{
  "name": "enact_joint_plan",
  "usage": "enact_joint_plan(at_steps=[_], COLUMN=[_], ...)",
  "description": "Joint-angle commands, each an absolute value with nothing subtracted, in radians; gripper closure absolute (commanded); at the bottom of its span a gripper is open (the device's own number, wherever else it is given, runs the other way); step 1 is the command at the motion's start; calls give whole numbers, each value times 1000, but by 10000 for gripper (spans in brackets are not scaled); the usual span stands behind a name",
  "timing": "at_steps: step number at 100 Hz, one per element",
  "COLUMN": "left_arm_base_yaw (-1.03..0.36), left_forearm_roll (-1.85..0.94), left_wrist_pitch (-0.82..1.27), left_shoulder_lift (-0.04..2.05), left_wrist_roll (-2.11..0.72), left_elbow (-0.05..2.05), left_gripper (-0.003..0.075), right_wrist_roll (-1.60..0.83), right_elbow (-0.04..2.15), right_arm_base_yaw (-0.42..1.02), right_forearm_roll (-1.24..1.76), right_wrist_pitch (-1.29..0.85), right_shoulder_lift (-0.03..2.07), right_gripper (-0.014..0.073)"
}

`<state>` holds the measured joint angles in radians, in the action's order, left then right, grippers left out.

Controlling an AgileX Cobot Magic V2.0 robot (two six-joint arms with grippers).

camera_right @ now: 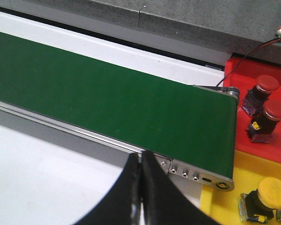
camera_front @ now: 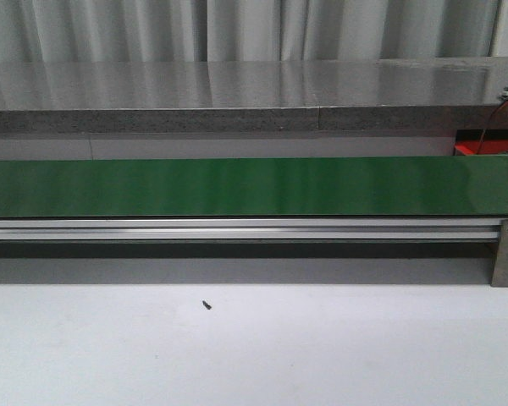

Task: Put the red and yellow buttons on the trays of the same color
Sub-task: 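Lower the open left gripper over a red button and grasp it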

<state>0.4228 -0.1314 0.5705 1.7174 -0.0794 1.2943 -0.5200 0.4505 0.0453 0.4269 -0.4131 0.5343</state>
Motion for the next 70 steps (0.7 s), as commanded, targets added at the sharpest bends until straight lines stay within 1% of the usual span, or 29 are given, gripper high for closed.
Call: enact_joint_plan(at_steps=[1,31,70], left_arm_base_yaw=[427,427,427], left_forearm_roll=[-145,-145,-145], left_wrist_pitch=[508,509,437], left_shoulder_lift=[1734,1878,1927], left_wrist_roll=[-69,-69,-69], left_elbow=[1354,1441,1451], left_gripper=[174,174,174], right_wrist_roll=[-523,-523,-523], right_elbow=[474,474,474], right_arm_base_yaw=[45,45,45], right_forearm_roll=[443,443,443], right_wrist_pitch=[-349,-349,-349], right_shoulder_lift=[534,534,534], right_gripper=[690,690,690])
